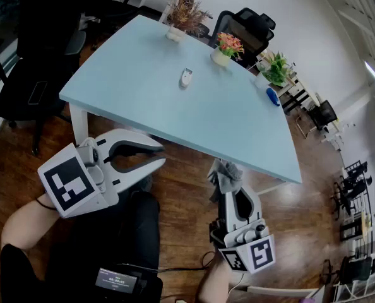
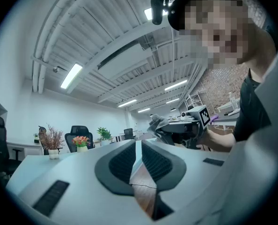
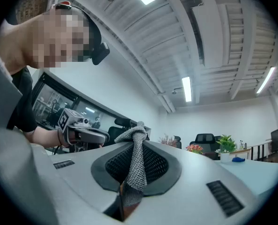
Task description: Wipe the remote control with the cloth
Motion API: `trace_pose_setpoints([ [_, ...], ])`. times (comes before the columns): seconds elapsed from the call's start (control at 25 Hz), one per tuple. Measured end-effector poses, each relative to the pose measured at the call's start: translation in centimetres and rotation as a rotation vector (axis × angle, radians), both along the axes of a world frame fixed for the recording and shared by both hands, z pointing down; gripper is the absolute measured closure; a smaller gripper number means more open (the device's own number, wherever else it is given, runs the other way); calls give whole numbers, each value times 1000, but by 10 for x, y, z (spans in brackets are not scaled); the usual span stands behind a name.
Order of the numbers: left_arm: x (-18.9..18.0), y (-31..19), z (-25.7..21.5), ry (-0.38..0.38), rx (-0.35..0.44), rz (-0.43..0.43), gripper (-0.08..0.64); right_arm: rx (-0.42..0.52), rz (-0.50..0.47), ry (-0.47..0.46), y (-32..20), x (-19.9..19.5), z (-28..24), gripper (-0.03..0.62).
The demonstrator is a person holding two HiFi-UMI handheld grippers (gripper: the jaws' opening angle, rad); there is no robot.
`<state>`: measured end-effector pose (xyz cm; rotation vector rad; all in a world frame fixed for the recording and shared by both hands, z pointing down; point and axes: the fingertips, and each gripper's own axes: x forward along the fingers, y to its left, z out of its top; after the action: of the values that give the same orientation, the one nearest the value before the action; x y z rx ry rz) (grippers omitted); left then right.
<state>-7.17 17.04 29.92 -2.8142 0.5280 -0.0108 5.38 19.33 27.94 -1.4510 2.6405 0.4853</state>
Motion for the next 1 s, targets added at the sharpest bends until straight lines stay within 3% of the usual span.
trace_pose_setpoints([
  [0.2,-2,-15,-9,-10,-9,-24,523,4,1,10,-10,-1,-12,563],
  [0.64,-2,-144,-24,0,-40,-92,523,13,-17,66,-134,-10,-34,563],
  [0.8,6,-194,-16,-40,-49,-140,523,-17,-25,71,-189,-1,-26,563],
  [1.0,16,-278,4,-96,-166,-280,520,-43,-24,64,-249,16,-35,563],
])
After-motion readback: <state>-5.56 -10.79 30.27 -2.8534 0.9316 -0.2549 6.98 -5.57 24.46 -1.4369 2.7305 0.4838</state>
